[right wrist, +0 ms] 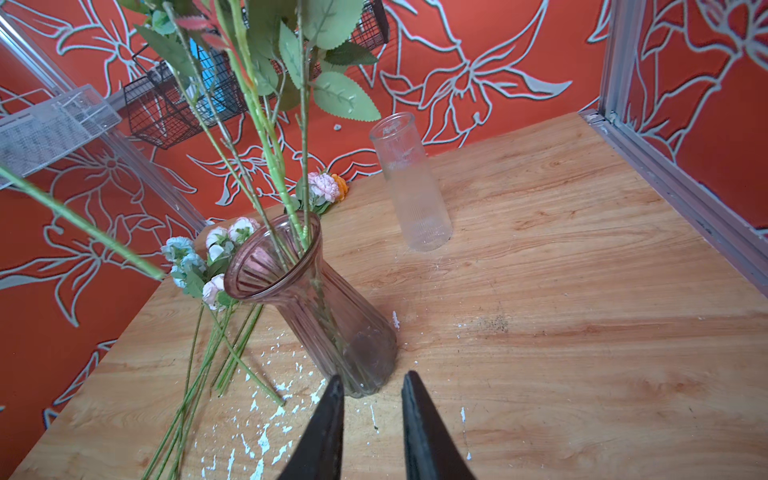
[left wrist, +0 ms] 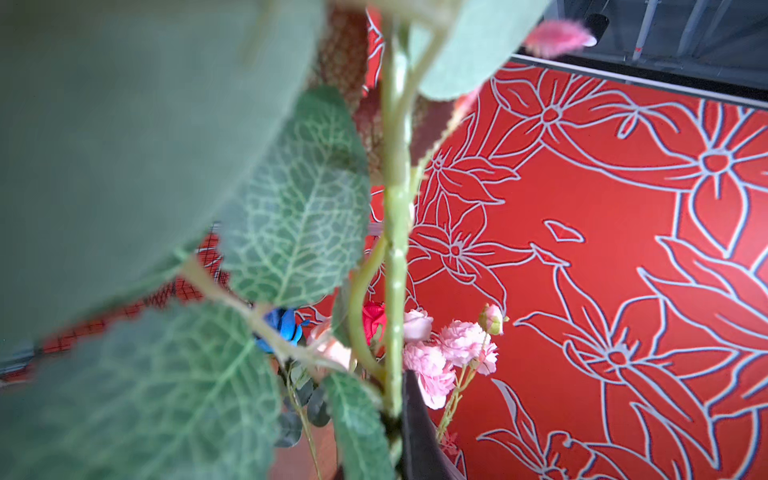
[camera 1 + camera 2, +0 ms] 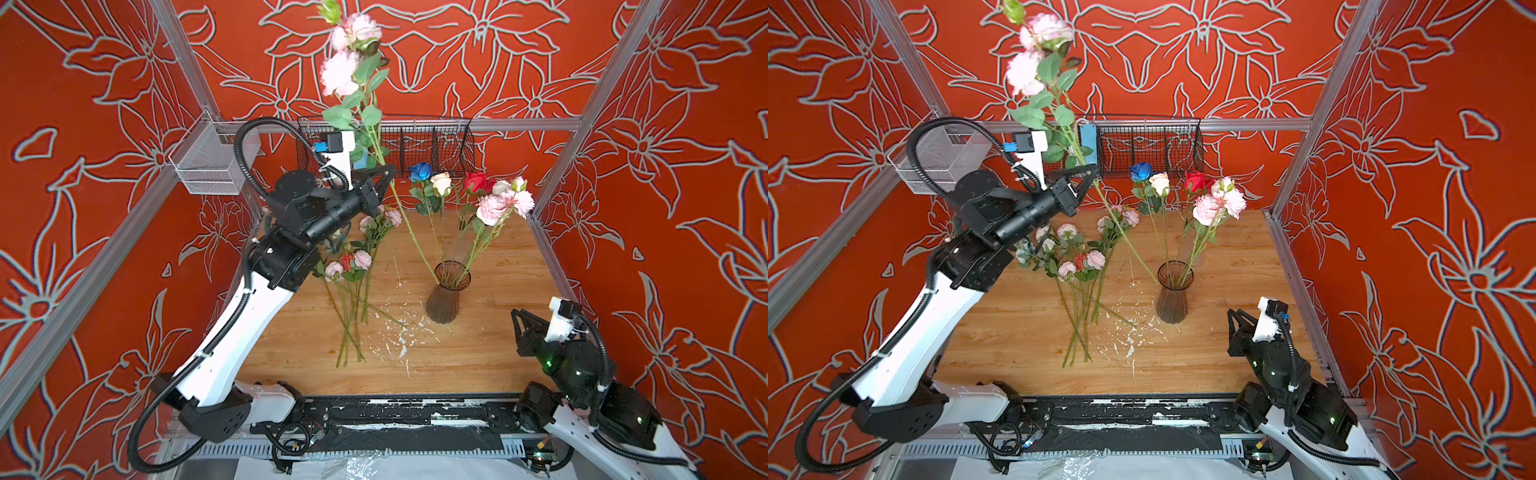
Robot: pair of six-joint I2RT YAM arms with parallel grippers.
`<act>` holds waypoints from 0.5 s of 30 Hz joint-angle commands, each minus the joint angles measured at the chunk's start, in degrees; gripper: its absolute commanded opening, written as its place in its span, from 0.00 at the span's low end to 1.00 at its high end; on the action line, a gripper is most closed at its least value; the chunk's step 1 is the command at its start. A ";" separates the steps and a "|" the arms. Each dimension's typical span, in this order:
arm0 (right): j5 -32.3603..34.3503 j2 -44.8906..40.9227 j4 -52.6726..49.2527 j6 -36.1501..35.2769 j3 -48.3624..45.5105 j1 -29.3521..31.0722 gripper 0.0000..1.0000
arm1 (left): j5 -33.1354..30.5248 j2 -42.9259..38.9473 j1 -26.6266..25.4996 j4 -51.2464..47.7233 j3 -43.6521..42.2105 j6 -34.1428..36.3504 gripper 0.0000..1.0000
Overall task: Arrange the flowers into the vase
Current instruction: 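Carry the pink rose to the ribbed vase and lower it in with left gripper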
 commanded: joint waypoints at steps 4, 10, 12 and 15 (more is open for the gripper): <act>3.13 -1.31 1.27 1.72 -1.30 0.24 0.27 | -3.52 6.45 -5.45 6.49 2.76 8.52 0.00; 3.46 -1.84 0.64 1.50 -1.50 0.20 0.27 | -5.21 9.84 -7.87 8.69 1.21 11.46 0.00; 3.57 -1.81 0.36 1.50 -1.36 0.25 0.27 | -4.67 10.42 -8.38 7.95 0.18 11.72 0.00; 3.49 -1.76 0.51 1.46 -1.71 0.21 0.27 | -4.34 9.99 -9.91 10.05 -5.59 12.98 0.00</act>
